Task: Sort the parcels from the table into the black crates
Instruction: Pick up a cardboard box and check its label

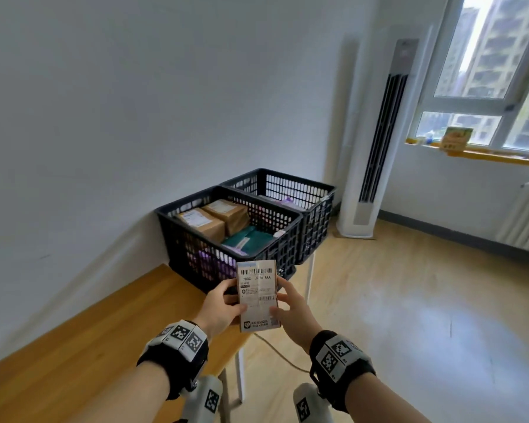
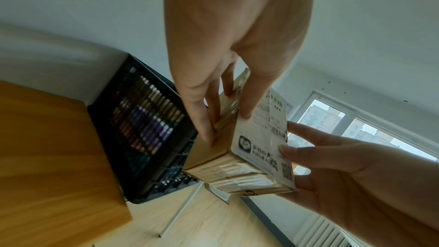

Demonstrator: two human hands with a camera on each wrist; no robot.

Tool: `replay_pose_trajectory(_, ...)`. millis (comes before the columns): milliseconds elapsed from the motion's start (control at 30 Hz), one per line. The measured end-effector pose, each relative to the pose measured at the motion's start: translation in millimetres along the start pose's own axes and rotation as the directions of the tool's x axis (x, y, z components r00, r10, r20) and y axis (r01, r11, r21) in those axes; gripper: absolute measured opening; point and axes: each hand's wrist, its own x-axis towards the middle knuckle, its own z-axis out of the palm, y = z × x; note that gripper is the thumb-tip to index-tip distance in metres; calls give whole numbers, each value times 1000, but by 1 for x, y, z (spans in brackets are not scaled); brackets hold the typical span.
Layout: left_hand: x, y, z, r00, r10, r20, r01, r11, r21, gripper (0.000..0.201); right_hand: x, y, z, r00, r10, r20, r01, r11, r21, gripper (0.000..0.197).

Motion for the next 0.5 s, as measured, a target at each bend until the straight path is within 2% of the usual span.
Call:
replay_pose_trajectory(233, 54, 24, 107, 999, -41, -7, 41, 999, -35, 54, 35, 25, -114, 1000, -8, 11, 8, 998, -56, 66)
replay_pose_trajectory(500, 127, 51, 180, 999, -34, 19, 34, 999, 31, 53, 87, 41, -202, 1000, 20, -8, -19, 999, 37, 66)
